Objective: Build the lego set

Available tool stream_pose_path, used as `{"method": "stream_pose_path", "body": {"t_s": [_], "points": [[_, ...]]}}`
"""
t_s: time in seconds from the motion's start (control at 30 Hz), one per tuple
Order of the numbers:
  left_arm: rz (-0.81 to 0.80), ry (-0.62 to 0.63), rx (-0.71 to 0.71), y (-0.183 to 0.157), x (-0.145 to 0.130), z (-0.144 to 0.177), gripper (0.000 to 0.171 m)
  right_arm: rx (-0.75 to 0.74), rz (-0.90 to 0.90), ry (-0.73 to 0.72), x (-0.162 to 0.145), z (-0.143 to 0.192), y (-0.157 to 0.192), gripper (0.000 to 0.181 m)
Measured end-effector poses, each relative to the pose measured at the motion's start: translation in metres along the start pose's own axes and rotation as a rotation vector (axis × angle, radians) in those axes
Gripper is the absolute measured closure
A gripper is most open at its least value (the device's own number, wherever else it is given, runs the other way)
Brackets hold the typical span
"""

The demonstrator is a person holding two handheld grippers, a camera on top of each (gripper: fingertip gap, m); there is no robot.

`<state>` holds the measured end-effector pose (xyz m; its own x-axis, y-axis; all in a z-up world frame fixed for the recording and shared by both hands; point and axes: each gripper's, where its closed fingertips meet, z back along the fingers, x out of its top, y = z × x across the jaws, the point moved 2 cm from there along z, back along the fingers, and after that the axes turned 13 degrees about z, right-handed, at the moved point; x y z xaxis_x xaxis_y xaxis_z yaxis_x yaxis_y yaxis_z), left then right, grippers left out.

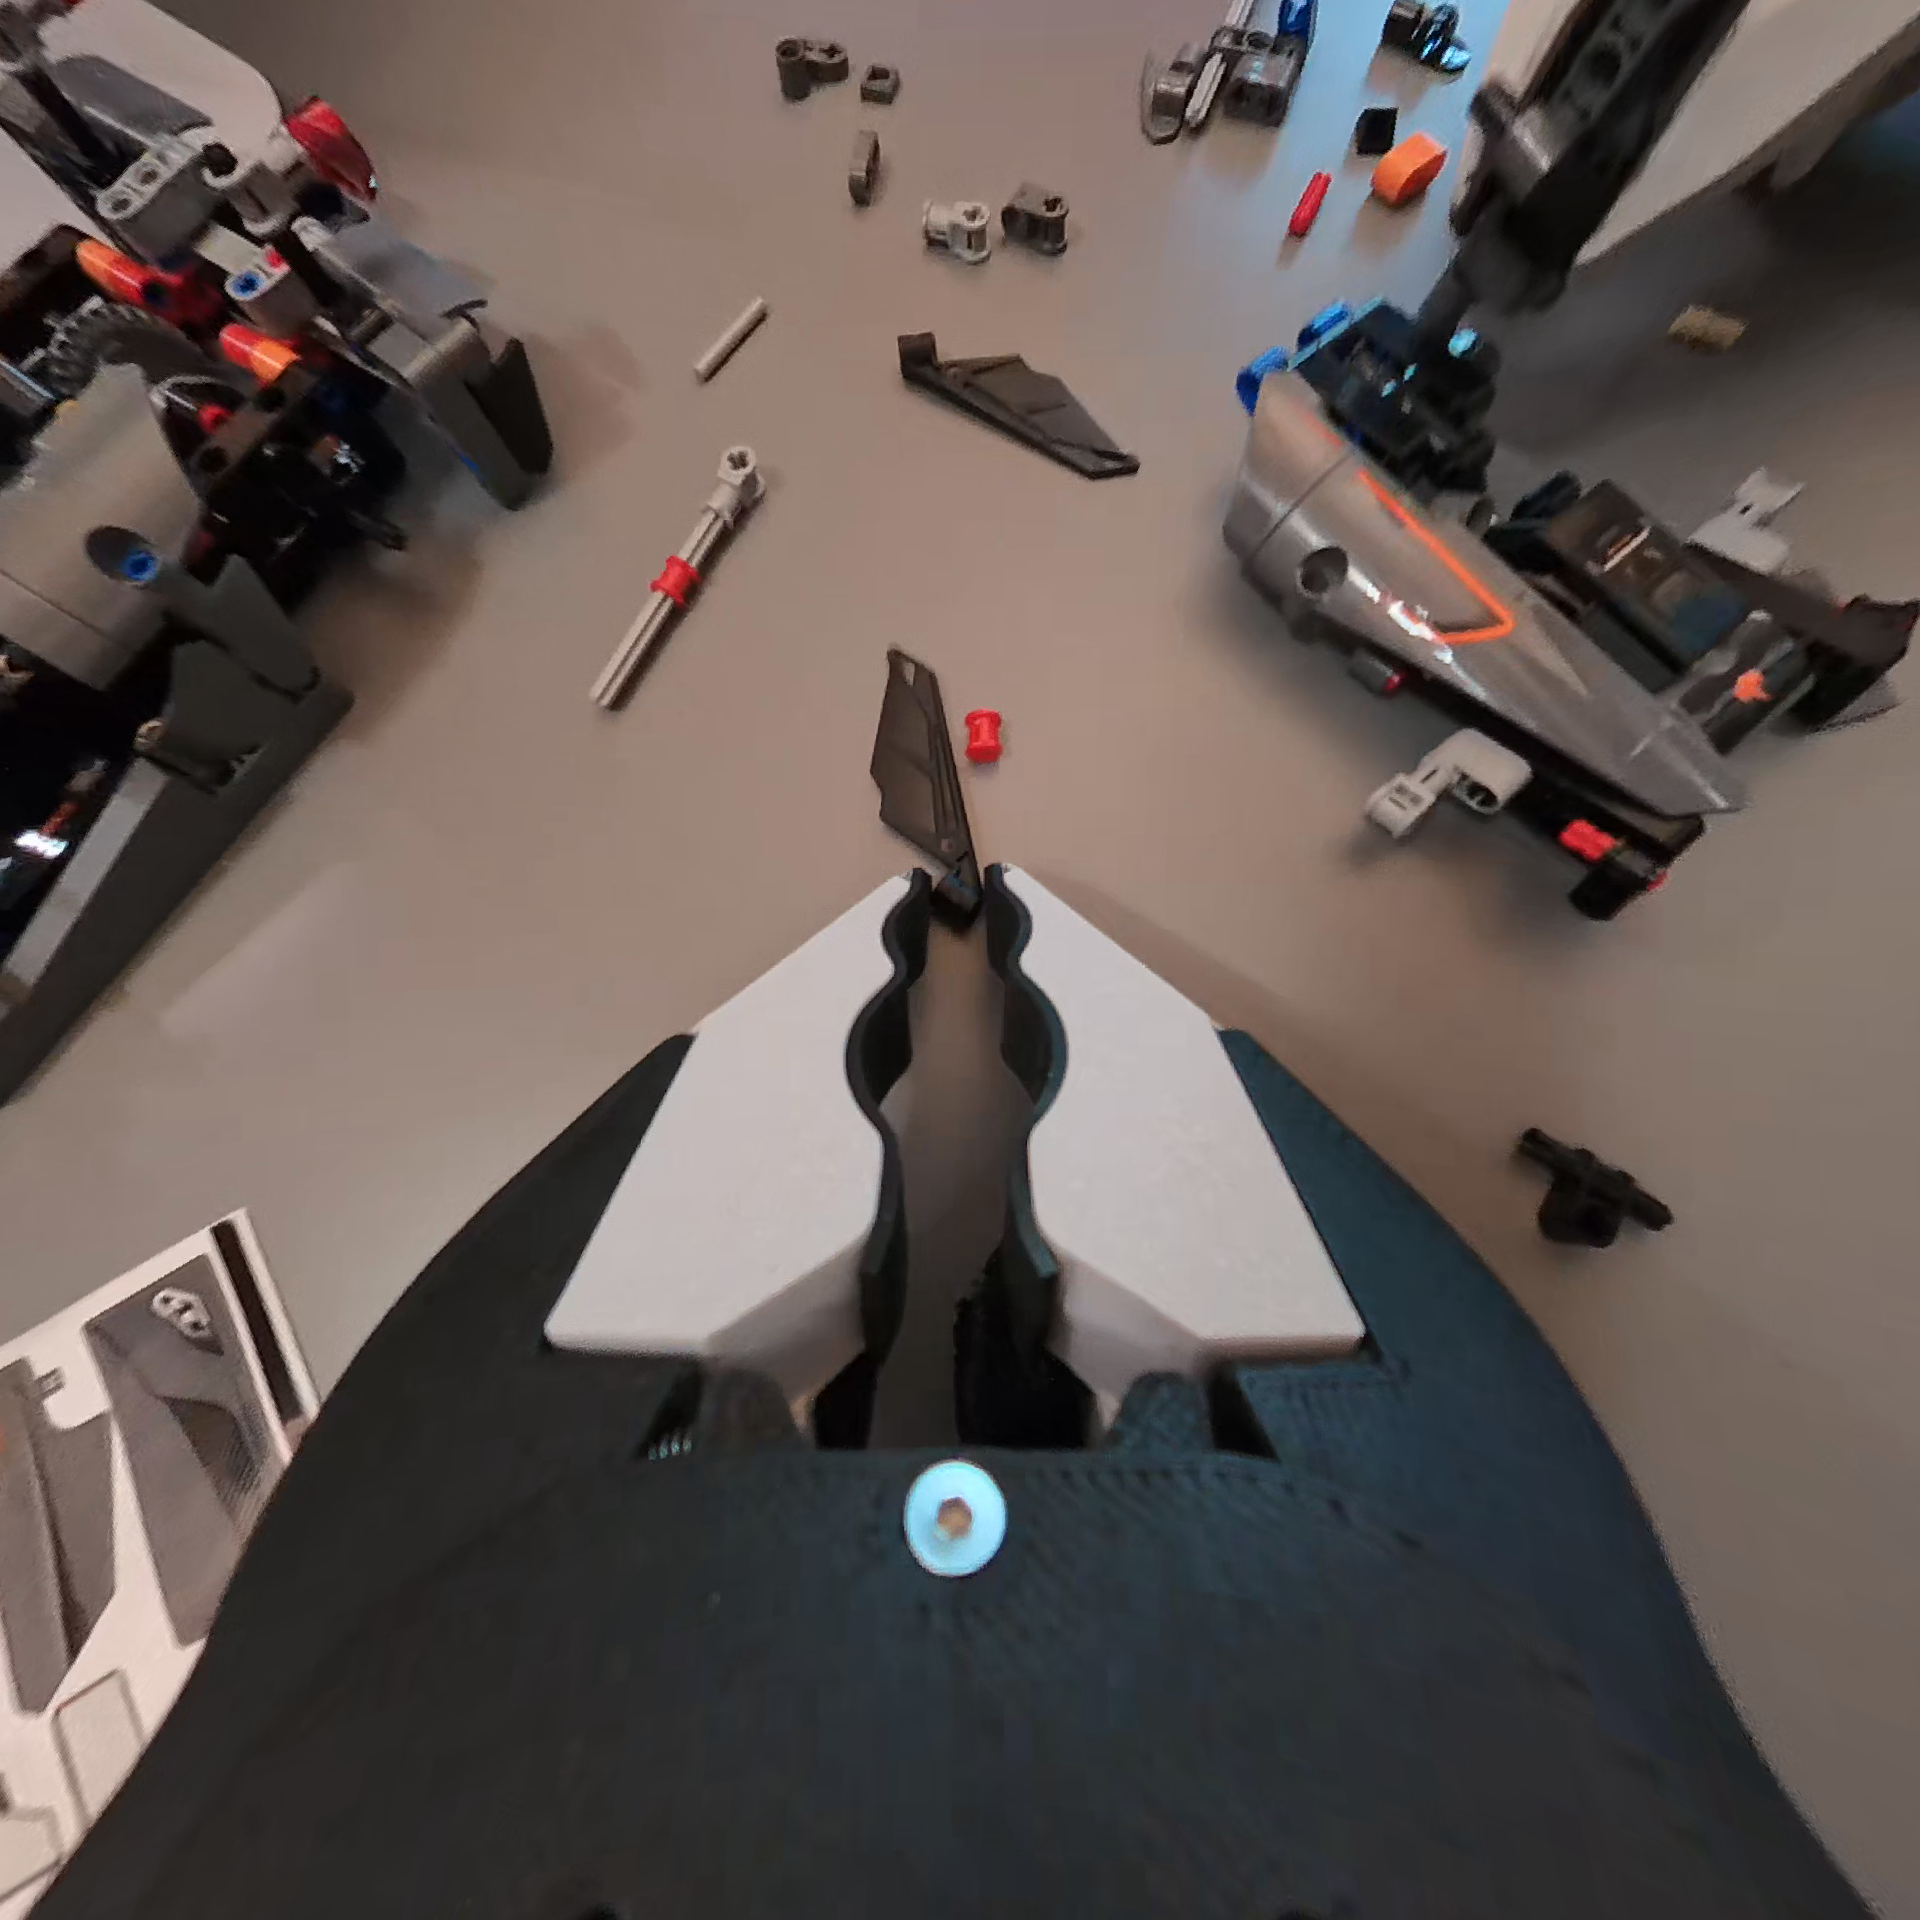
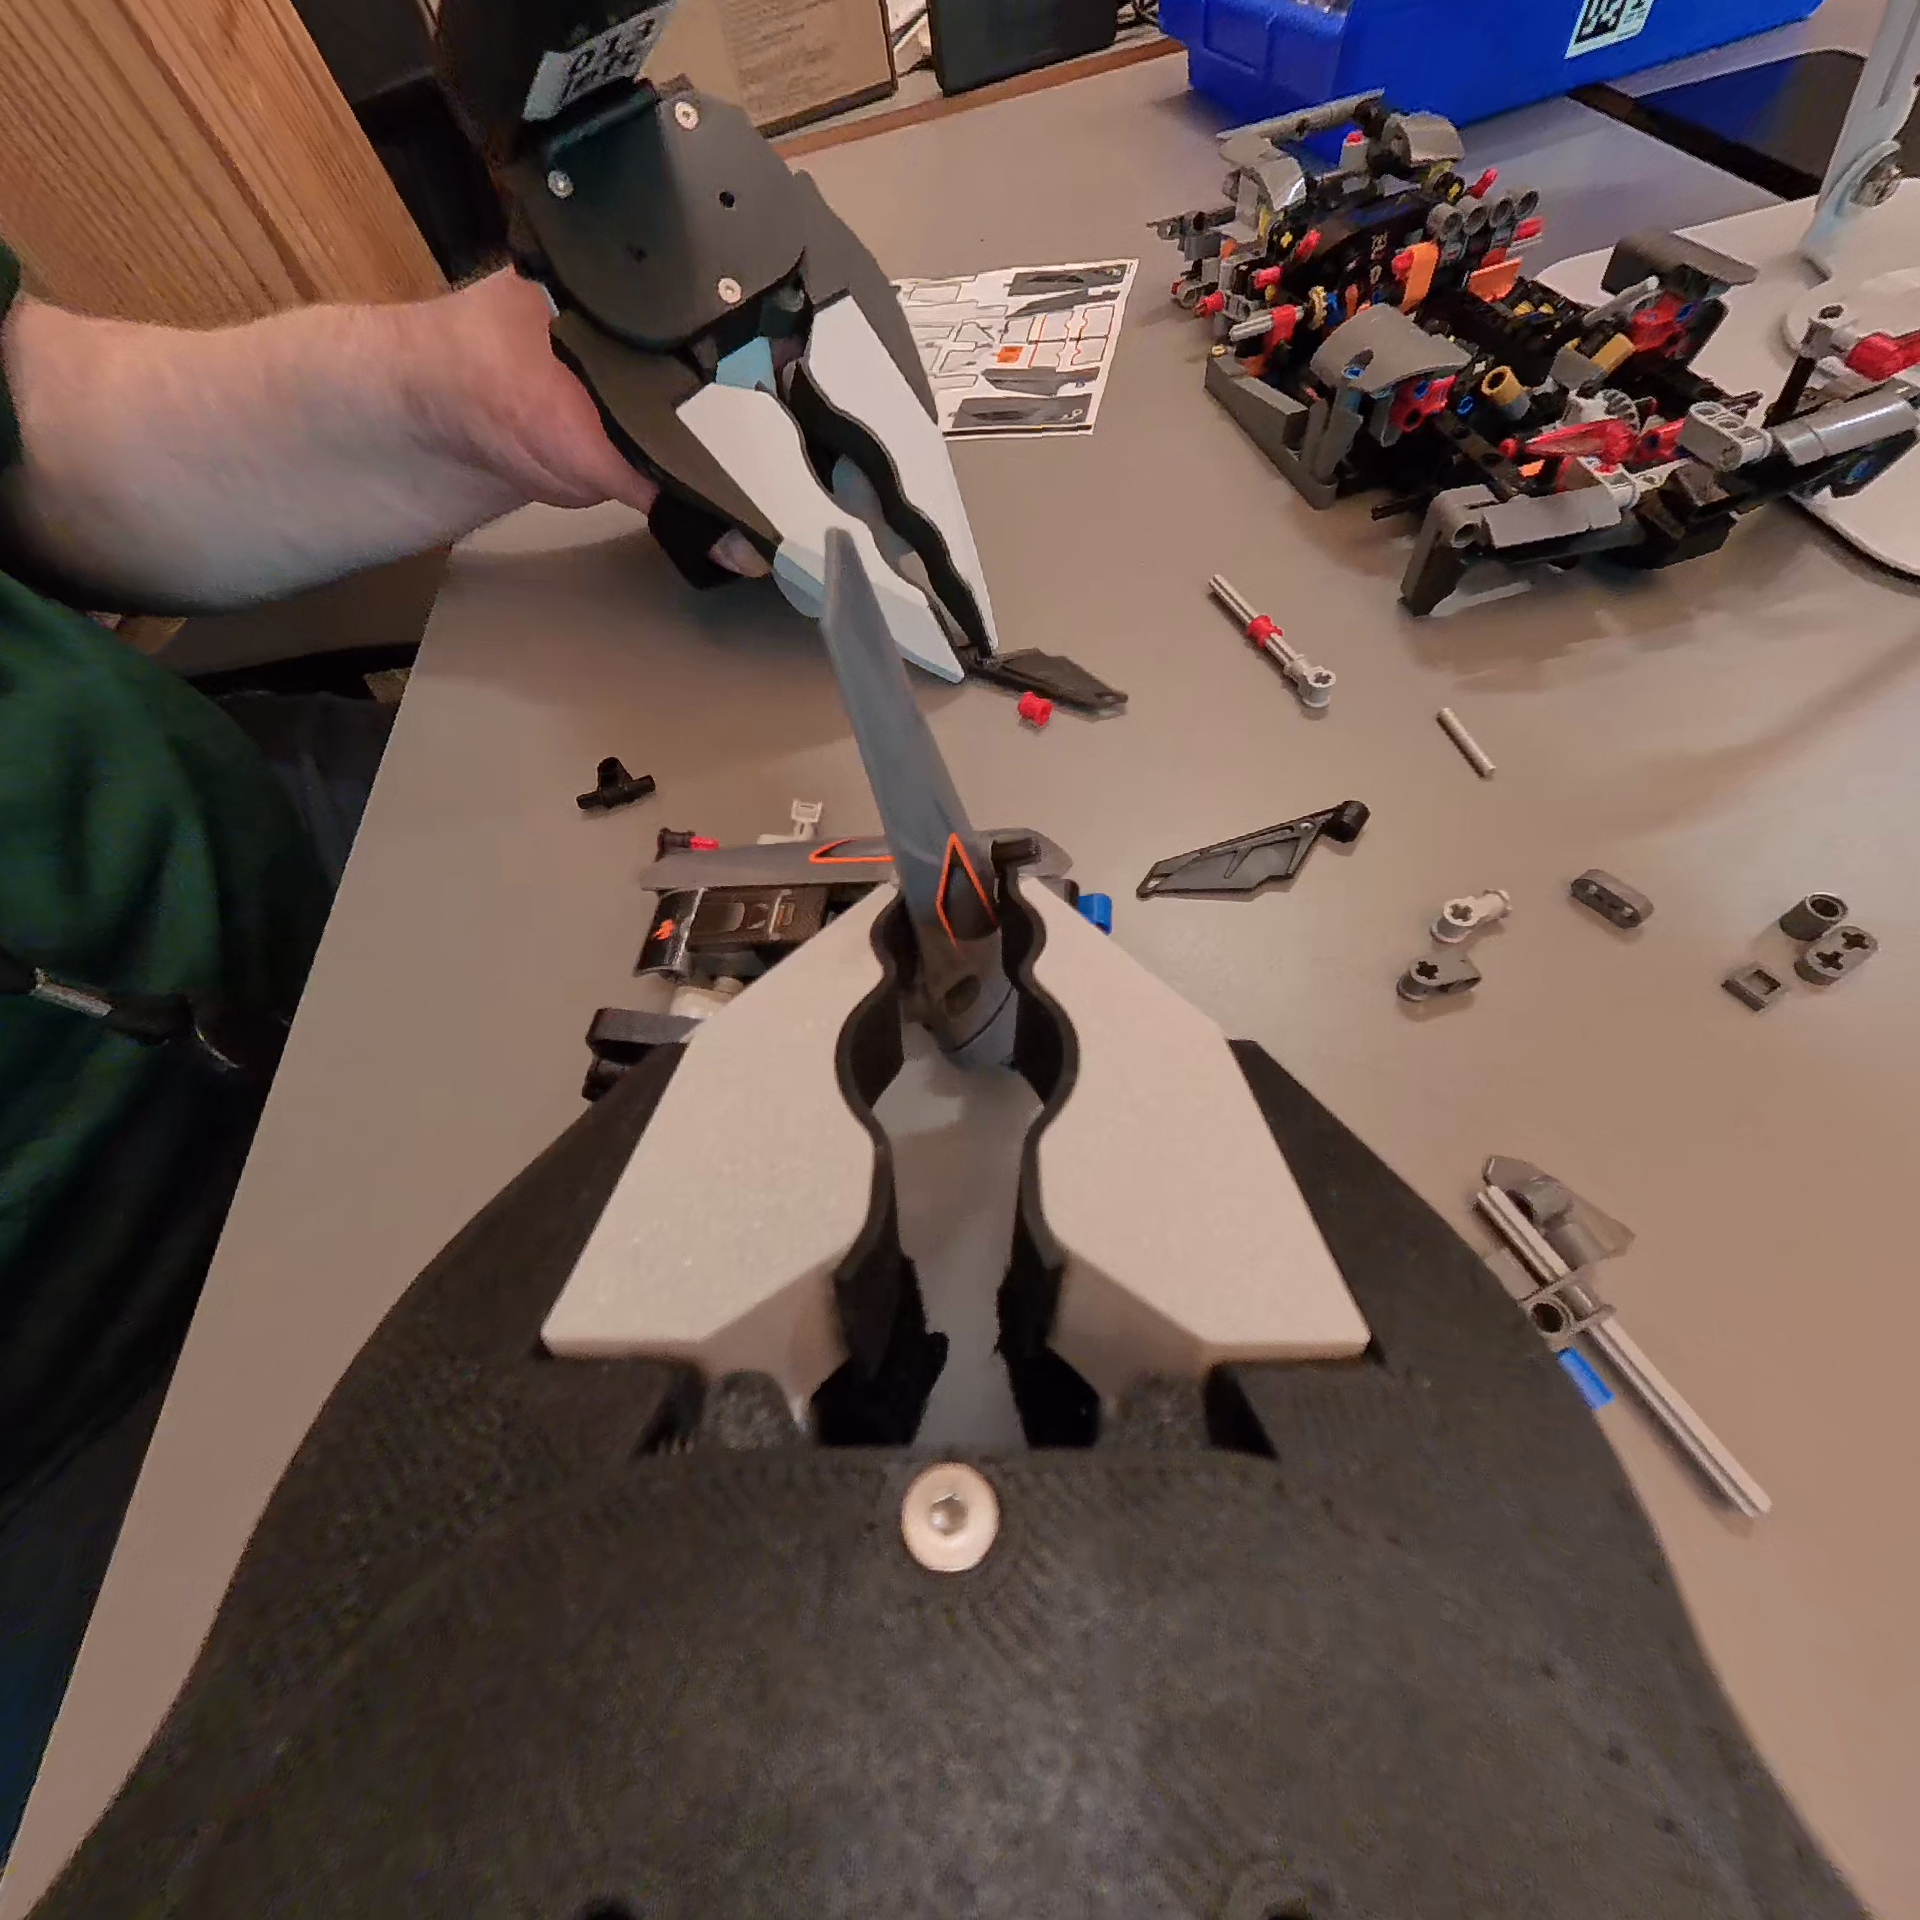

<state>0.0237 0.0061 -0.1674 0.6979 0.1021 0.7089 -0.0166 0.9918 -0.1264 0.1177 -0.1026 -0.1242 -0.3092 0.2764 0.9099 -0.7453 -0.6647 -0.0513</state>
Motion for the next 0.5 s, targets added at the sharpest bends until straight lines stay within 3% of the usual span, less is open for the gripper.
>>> {"method": "stream_pose_path", "body": {"t_s": [0.1, 0.33, 0.4, 0.5], "points": [[-0.019, -0.005, 0.027, 0.0, -0.002, 0.002, 0.161, 0.001, -0.002, -0.007, 0.001, 0.001, 0.0, 0.168], [-0.025, -0.081, 0.088, 0.003, 0.002, 0.019, 0.13, 0.012, -0.004, 0.006, -0.001, -0.001, 0.001, 0.168], [-0.069, -0.146, 0.104, -0.003, 0.015, 0.027, 0.131, 0.012, -0.005, 0.011, -0.001, -0.002, 0.001, 0.168], [-0.115, -0.189, 0.01, -0.034, 0.033, 0.028, 0.135, 0.012, -0.003, 0.015, -0.001, -0.002, 0.001, 0.168]]}}
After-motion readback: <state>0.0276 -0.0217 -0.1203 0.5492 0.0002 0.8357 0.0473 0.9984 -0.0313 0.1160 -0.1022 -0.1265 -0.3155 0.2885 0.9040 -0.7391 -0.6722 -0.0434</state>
